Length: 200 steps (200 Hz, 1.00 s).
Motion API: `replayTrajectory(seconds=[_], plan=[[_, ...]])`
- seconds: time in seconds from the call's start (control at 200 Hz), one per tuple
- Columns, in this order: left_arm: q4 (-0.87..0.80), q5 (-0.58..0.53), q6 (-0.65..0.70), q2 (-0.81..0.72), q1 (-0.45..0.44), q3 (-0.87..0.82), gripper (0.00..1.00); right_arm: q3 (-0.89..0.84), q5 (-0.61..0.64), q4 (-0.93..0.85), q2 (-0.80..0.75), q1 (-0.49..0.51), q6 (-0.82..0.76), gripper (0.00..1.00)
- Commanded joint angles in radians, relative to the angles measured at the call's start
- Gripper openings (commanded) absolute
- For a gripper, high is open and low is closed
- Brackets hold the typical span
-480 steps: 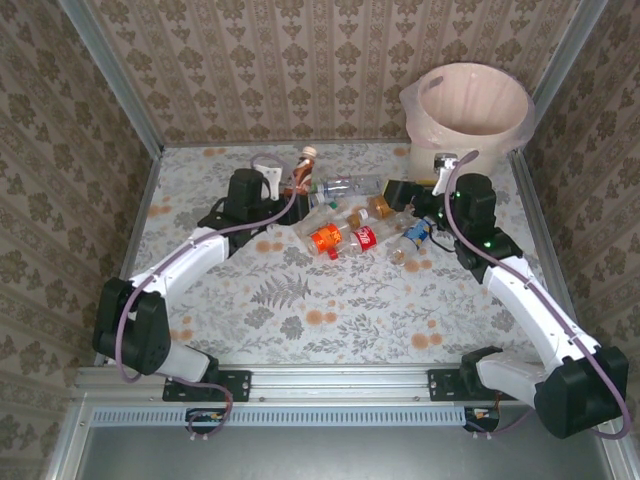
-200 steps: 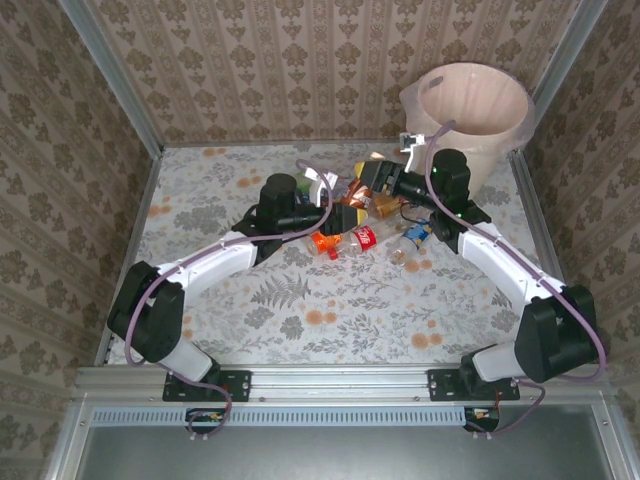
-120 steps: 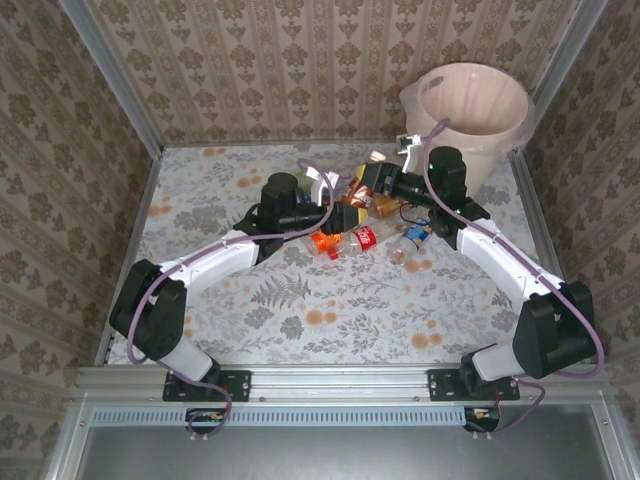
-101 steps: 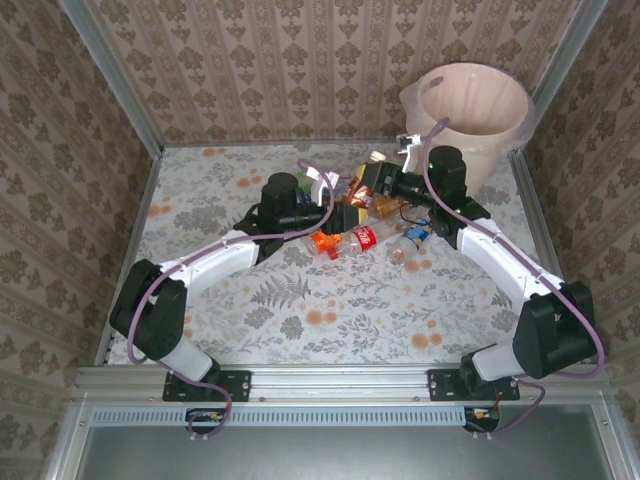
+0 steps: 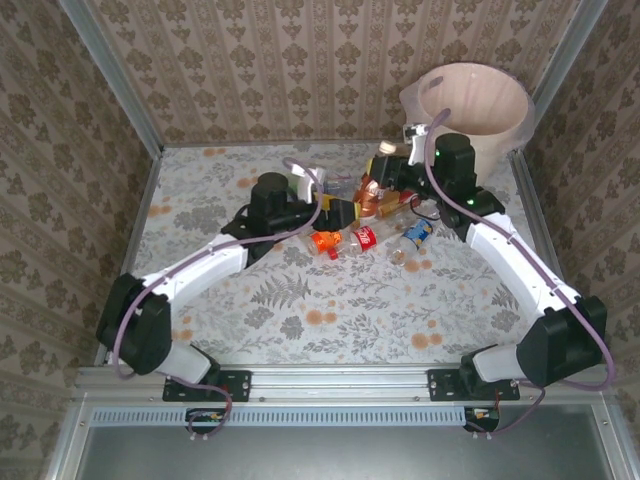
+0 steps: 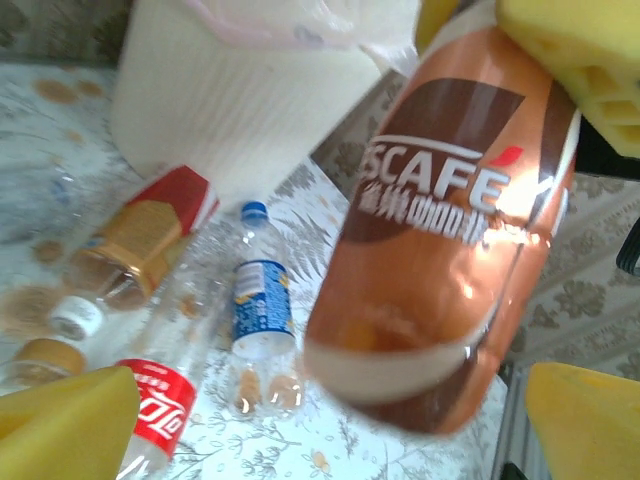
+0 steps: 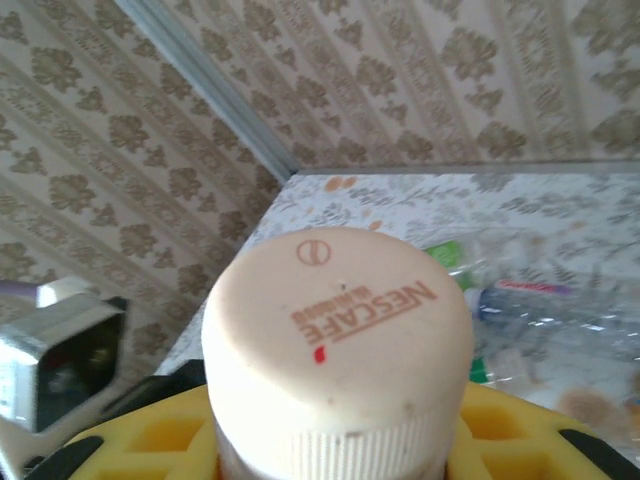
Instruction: Put the plastic bottles in the bin
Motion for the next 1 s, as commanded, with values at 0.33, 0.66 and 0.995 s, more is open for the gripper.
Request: replayTrajectory(seconds=[0.33, 0.66, 0.995], plan=[[-0.035, -0.368, -0.049, -0.215, 0.072, -0.183, 1.00, 0.227, 0.196, -0.155, -0.030, -0.105, -0.204, 0.28], [-0.149, -0.449, -0.079, -0.233, 0.096, -0.205, 1.00, 0.452, 0.266, -0.170, 0.102, -0.218, -0.193, 0.28], [-0.193, -0.458, -0.070, -0.231, 0.101, -0.205, 1.00, 0.652, 0.295, -0.178, 0.254, -0.352, -0.090, 0.28]])
